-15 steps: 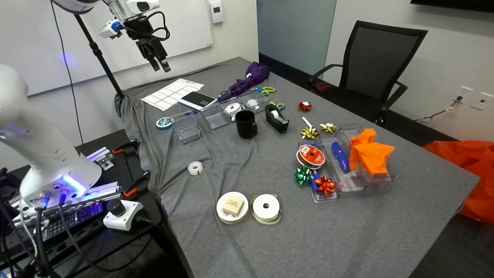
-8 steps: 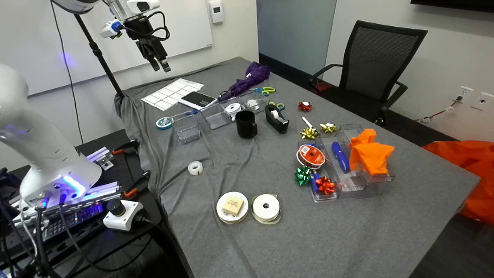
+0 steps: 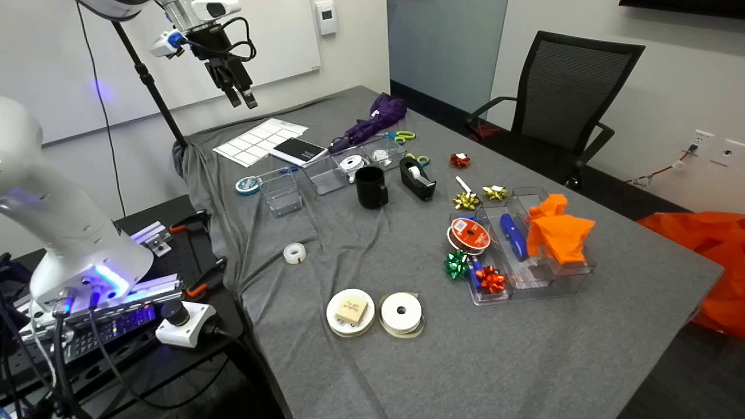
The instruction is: Put the white tape in the clear container at the back on the left.
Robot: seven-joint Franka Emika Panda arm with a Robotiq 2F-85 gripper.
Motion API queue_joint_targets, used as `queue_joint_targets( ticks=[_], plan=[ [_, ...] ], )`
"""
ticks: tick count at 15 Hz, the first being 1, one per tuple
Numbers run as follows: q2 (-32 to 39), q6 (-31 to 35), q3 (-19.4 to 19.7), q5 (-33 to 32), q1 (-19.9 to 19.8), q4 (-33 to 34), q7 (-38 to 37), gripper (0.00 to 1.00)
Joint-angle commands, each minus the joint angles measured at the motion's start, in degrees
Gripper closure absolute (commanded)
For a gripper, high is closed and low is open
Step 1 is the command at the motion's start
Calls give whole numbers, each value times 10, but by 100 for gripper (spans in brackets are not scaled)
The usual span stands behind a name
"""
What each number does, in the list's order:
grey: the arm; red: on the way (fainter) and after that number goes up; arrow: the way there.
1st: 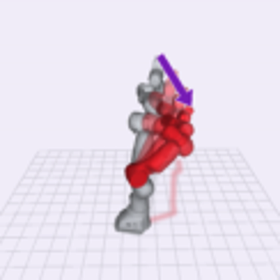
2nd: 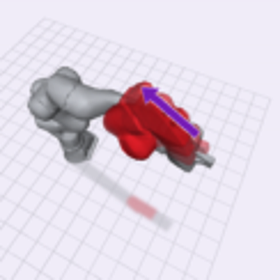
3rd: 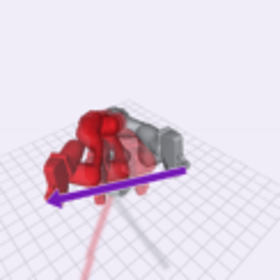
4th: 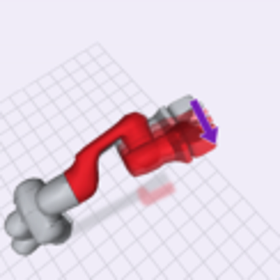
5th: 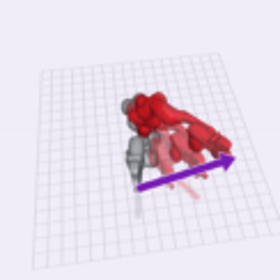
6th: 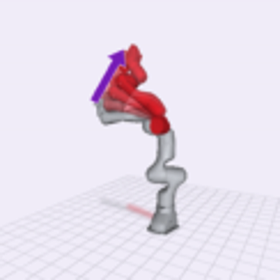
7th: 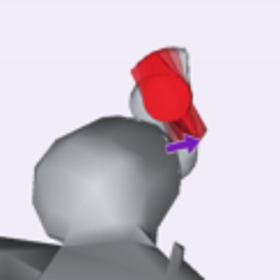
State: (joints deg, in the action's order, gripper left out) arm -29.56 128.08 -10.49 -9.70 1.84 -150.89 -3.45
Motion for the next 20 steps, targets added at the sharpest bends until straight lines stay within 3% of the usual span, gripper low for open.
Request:
queue_joint_targets(
  ticks=[1,6,12,16,19,20],
  plan=[
    [7,1,10,-2,7,4,-12,0],
    [1,37,45,22,2,-14,-17,0],
    [3,58,92,10,-33,-53,-14,0],
    [5,56,106,-7,-60,-75,-13,0],
    [-9,49,118,-74,-93,-92,26,0],
    [0,38,109,-43,-74,-75,-5,0]
  ],
)
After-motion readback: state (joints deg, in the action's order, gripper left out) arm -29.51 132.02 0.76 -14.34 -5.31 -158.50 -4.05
